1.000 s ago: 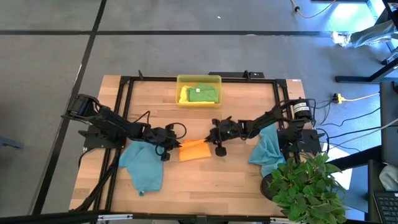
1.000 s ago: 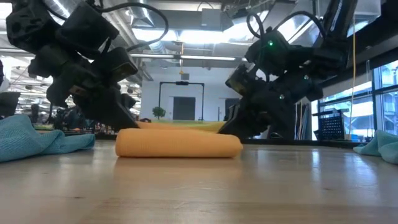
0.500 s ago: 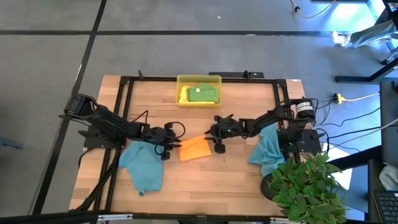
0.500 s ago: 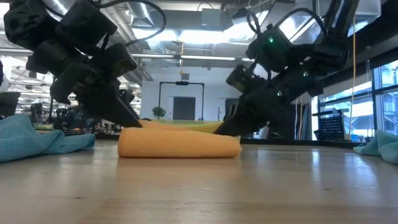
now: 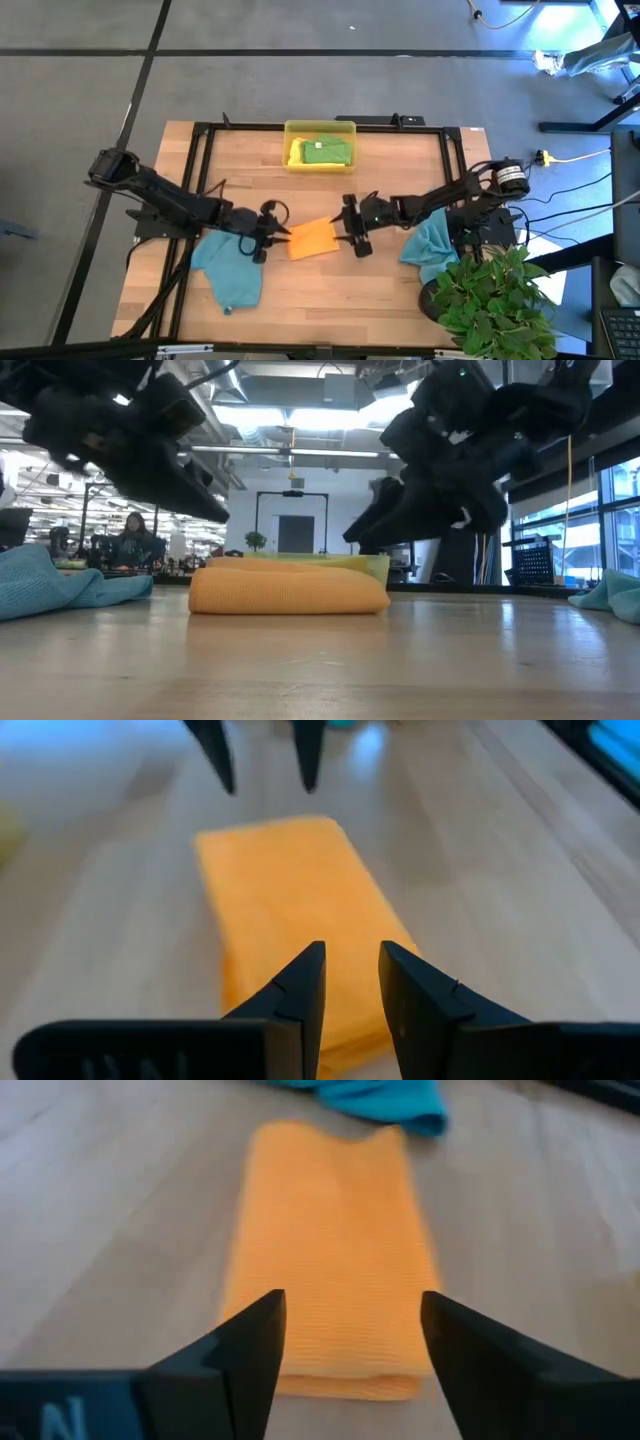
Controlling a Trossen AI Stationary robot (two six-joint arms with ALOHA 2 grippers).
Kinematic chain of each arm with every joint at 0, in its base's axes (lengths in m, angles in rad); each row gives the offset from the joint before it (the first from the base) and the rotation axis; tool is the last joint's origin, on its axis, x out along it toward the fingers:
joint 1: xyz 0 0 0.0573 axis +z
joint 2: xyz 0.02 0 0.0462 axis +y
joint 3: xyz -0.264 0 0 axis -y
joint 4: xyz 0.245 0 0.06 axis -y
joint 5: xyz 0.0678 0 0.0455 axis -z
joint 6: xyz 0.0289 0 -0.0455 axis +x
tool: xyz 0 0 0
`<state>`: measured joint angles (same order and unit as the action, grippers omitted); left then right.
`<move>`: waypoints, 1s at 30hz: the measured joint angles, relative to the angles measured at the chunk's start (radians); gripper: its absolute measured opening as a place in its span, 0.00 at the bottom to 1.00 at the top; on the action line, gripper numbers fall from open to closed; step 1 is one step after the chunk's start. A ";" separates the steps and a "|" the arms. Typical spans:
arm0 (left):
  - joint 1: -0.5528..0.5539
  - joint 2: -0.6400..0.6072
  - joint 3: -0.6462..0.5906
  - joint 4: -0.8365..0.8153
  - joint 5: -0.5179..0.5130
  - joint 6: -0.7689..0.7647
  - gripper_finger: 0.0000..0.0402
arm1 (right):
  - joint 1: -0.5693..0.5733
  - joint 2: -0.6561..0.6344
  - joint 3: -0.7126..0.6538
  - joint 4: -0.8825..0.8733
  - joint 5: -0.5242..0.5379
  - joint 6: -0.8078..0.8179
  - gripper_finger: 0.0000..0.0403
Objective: Fold microfiber towels
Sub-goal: Put the orange towel into the yellow bin
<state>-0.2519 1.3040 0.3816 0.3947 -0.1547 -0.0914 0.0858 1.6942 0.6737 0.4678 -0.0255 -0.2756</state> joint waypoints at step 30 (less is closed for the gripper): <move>-0.150 0.482 0.620 -0.492 -0.274 0.148 0.63 | 0.226 0.103 0.002 -0.014 0.350 -0.253 0.77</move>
<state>-0.4023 1.7861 1.0012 -0.0976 -0.4282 0.0566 0.3114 1.7969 0.6758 0.4535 0.3244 -0.5289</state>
